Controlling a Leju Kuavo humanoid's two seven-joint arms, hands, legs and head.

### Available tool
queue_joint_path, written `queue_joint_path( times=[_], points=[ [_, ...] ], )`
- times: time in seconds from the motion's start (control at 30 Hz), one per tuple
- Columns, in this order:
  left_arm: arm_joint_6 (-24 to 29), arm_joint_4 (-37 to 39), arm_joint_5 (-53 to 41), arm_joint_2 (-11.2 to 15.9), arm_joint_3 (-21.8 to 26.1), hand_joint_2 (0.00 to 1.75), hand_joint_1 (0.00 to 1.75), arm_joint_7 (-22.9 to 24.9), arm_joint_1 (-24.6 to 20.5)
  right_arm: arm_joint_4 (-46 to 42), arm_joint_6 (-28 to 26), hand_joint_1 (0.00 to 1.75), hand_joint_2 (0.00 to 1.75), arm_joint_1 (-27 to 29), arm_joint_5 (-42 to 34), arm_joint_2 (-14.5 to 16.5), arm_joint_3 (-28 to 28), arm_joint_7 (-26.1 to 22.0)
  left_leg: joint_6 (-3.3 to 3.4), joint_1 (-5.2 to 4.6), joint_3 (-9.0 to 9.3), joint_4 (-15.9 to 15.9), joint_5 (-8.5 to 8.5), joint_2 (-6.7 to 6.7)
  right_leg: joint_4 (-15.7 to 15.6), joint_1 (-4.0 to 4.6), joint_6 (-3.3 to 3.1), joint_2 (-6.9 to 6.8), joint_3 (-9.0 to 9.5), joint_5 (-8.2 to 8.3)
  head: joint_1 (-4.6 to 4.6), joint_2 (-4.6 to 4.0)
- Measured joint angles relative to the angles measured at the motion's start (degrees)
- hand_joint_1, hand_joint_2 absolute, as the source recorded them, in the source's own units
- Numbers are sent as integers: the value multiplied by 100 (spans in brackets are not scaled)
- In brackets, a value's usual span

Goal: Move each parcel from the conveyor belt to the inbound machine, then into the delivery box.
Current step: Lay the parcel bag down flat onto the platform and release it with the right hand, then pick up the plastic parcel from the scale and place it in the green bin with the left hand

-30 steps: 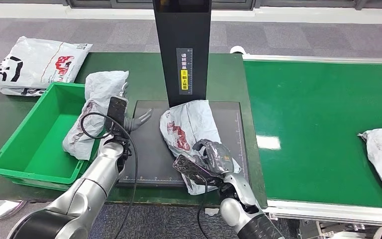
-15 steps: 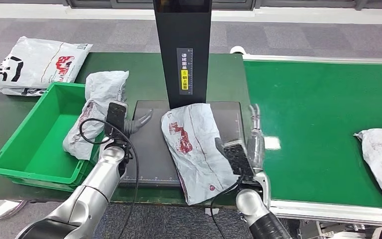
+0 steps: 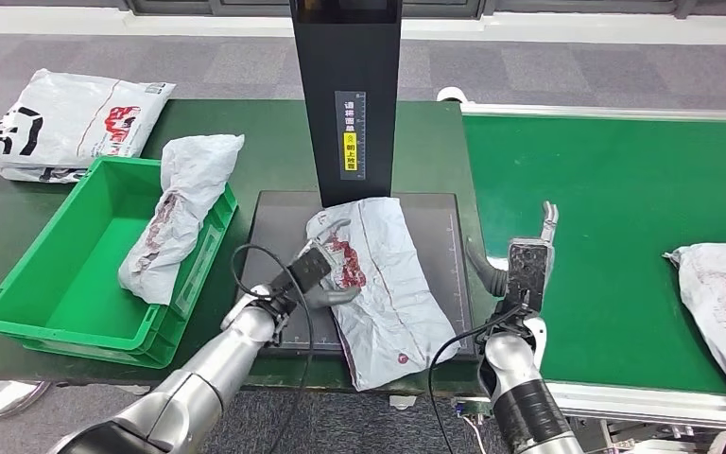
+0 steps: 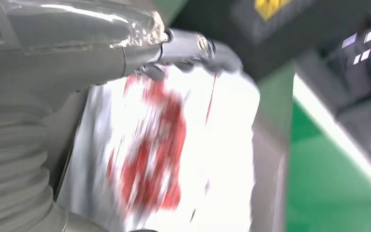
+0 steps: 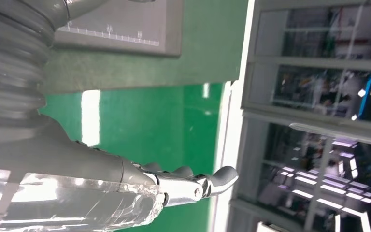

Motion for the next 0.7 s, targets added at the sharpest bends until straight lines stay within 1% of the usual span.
queue_joint_path(
  times=[0.13, 0.23, 0.37, 0.53, 0.7],
  points=[
    [8, 363, -752, -7, -461, 175, 0, 160, 16, 152, 126, 0, 175, -101, -8, -23, -178, 59, 1, -1, 0, 0, -3, 0, -1, 1, 0, 0, 0, 0, 0, 0],
    [-9, 693, -1330, -7, -833, 175, 0, 364, -80, 279, 231, 0, 175, -211, 33, -46, -269, 90, 1, -1, 3, 0, -2, -1, -1, 2, 0, -3, 4, -1, 0, 0],
    [-137, 1026, -1660, -7, -1211, 175, 175, 662, -364, 417, 291, 0, 175, -306, 80, -57, -330, 139, 1, 0, 18, -1, -2, -5, 0, 2, 1, -9, 23, -2, 0, 0],
    [21, 1230, -1867, -14, -1450, 175, 175, 1030, -625, 528, 277, 0, 175, -334, 91, -61, -350, 141, 3, 1, 33, -1, -3, -5, -1, 1, 5, -12, 40, -4, 0, 0],
    [563, 1324, -1707, -20, -1462, 175, 175, 1269, -833, 568, 202, 0, 175, -320, 126, -61, -385, 137, 1, 1, 37, -1, 2, 3, -1, 1, 3, -3, 38, 6, 0, 0]
  ],
)
